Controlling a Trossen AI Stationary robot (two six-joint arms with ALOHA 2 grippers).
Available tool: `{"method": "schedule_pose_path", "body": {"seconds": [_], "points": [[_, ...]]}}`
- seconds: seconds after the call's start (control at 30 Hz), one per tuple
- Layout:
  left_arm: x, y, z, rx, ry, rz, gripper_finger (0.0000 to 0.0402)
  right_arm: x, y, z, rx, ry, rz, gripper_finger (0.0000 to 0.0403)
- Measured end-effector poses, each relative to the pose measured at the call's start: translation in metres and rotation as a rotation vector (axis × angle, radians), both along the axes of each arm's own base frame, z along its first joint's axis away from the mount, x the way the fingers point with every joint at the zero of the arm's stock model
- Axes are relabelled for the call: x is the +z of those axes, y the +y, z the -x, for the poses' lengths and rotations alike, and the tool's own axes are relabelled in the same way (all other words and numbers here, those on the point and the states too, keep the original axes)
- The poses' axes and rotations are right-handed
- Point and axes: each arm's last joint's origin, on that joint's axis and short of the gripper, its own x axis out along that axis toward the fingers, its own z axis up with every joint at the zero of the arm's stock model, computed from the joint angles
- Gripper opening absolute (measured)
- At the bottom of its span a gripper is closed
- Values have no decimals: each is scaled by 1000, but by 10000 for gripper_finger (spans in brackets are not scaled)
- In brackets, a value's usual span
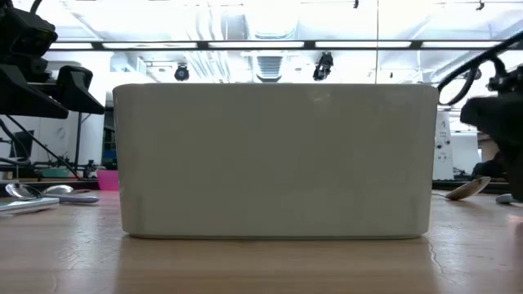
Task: Pick & Place Food Item
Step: Put the blue spoon into the gray bin
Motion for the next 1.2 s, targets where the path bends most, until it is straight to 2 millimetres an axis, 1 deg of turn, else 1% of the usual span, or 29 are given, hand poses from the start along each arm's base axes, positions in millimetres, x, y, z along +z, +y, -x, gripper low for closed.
{"method": "schedule_pose_path", "body": {"seconds": [0.13,0.27,0.43,0.6,0.73,1.03,1.2], "points": [[0,0,0,0,0,0,317,-9,4,-8,-17,36,5,391],[0,0,0,0,0,0,317,-12,8,-12,-18,65,37,391],[0,0,0,0,0,0,317,-10,11,-15,-21,82,46,391],[0,0,0,0,0,0,317,-5,13,-17,3,30,62,391],[0,0,0,0,0,0,317,3,11,-15,10,1,59,391],[0,0,0,0,0,0,317,6,4,-4,18,-6,55,391],[0,0,0,0,0,0,317,0,1,5,36,-39,26,391]]}}
